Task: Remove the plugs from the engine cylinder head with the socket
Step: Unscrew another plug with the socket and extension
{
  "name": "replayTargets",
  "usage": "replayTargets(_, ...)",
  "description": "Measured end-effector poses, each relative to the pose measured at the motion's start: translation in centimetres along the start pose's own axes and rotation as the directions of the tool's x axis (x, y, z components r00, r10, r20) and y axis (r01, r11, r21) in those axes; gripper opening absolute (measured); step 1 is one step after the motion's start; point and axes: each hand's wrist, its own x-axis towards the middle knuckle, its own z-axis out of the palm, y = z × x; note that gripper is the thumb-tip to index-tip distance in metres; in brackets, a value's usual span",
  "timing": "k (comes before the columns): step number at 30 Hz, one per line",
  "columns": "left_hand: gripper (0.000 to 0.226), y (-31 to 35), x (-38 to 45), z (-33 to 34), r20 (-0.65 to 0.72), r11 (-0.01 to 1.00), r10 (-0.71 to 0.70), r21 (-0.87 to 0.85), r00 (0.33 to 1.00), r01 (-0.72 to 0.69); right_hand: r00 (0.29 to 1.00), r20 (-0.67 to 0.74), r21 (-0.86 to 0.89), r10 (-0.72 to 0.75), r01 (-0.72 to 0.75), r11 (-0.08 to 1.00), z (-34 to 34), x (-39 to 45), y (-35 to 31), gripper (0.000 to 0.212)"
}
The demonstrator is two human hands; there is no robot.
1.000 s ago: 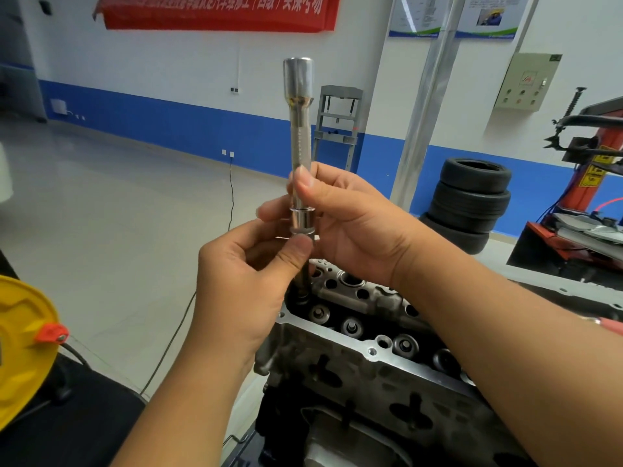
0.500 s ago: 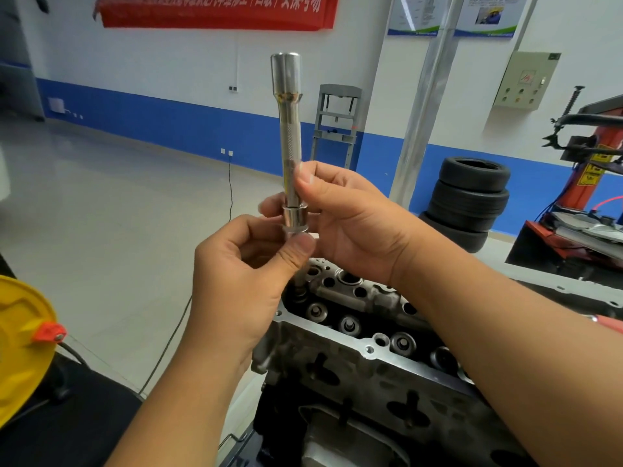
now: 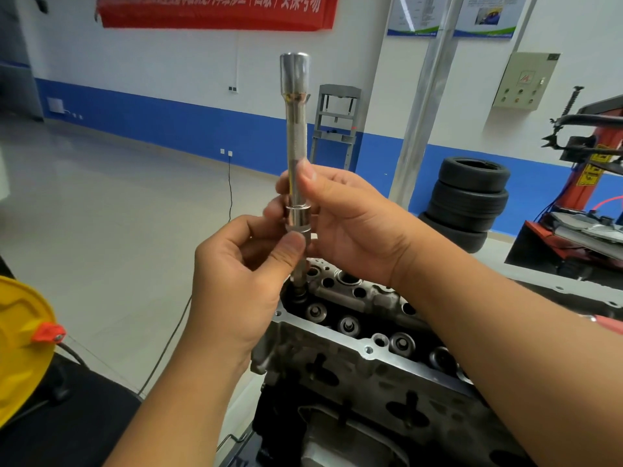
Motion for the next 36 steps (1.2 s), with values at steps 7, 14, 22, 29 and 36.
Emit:
replayTargets(7, 0.027, 0.02, 0.02, -0.07, 0.114, 0.997, -0.013, -0.069, 0.993, 0.021, 0.998, -0.014, 0.001, -0.057, 0.057, 0.998, -0.37, -0.11, 0.19, 0.018)
replayTargets(14, 0.028, 0.1, 0.08, -0.03, 0.161, 1.0, -0.025, 0.001, 0.987, 0.025, 0.999, -0.005, -0.025, -0.044, 0.044, 0.999, -0.43, -0.16, 0.14, 0.024)
replayTargets(22, 0.04, -0.02, 0.04, -0.03, 0.079, 0.999, 0.022, 0.031, 0.997, -0.024, 0.997, 0.001, 0.013, -0.073, 0.073, 0.997, -0.42, 0.22, 0.53, 0.015)
replayTargets(29, 0.027, 0.17, 0.07, -0.04, 0.182, 1.0, 0.005, -0.008, 0.983, -0.004, 0.999, 0.001, 0.053, -0.041, 0.041, 0.998, -0.11, -0.1, 0.17, 0.031)
replayTargets(36, 0.024, -0.29, 0.02, 0.0, 0.043, 0.998, 0.048, 0.038, 0.998, -0.05, 0.997, -0.037, 0.024, -0.068, 0.069, 0.997, 0.26, 0.24, 0.4, 0.023)
